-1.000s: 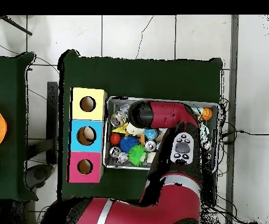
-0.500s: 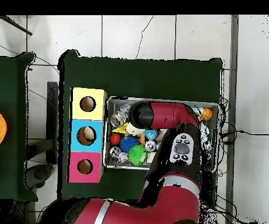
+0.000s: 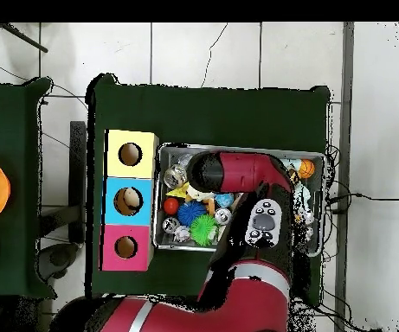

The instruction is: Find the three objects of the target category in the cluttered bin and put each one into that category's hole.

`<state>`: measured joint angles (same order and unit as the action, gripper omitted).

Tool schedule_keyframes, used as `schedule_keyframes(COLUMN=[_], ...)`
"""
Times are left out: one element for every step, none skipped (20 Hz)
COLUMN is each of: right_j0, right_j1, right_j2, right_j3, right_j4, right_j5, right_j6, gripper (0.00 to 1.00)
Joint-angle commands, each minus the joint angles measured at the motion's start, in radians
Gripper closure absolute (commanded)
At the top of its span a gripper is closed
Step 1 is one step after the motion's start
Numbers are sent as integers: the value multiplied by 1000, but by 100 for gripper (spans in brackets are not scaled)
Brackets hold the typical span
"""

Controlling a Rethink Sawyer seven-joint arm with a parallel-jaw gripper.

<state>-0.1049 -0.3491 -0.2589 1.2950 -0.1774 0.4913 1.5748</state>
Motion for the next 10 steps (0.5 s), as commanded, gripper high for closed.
schedule_keyframes(right_j0=[7, 7, 7, 8, 9, 9, 8, 5, 5, 3], right_j1=[-3, -3, -2, -5, -5, -4, -2, -3, 1, 0], right_j2=[18, 17, 15, 14, 12, 10, 9, 9, 7, 10], right_j3=[115, 119, 116, 120, 120, 120, 115, 123, 116, 118], right_j4=[30, 31, 32, 32, 31, 30, 30, 27, 24, 16], right_j5=[79, 75, 78, 76, 75, 74, 74, 64, 64, 56], right_j6=[193, 193, 192, 192, 190, 189, 187, 185, 182, 168], gripper=[0, 0, 0, 0, 0, 0, 0, 0, 0, 0])
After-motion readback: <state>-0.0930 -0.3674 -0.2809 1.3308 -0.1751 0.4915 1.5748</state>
